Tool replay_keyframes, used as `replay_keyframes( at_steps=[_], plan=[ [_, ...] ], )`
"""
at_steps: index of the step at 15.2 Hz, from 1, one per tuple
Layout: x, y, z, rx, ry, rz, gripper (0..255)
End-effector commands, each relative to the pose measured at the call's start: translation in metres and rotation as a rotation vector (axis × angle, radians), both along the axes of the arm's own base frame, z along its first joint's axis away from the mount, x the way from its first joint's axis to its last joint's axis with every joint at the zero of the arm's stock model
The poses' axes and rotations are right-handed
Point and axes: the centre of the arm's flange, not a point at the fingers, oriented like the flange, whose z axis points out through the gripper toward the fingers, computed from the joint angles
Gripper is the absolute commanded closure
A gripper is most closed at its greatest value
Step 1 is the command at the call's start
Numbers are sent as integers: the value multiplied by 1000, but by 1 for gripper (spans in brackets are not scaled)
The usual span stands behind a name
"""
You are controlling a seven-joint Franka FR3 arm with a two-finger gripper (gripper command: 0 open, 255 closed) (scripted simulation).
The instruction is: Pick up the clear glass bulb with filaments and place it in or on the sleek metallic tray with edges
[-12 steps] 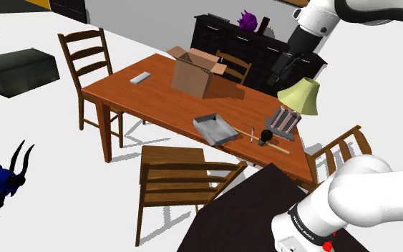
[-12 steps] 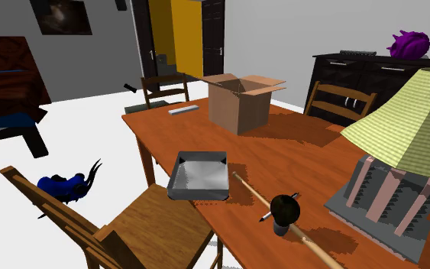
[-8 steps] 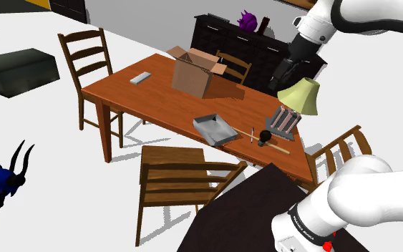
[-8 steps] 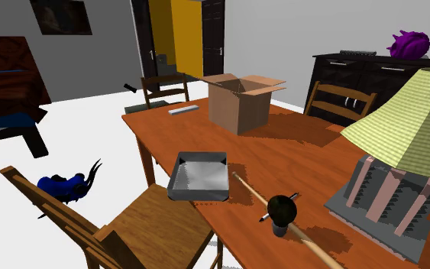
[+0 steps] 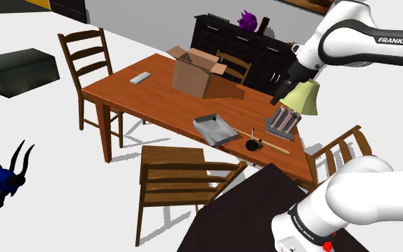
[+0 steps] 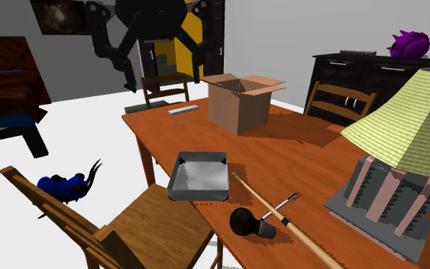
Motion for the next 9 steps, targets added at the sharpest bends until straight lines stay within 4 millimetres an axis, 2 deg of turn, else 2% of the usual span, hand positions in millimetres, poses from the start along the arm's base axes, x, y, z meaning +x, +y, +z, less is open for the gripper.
replay_keyframes(
  at_steps=[1,9],
  plan=[
    [0,-19,-20,4,-7,9,0],
    [0,-97,-96,21,-28,36,0]
  ],
)
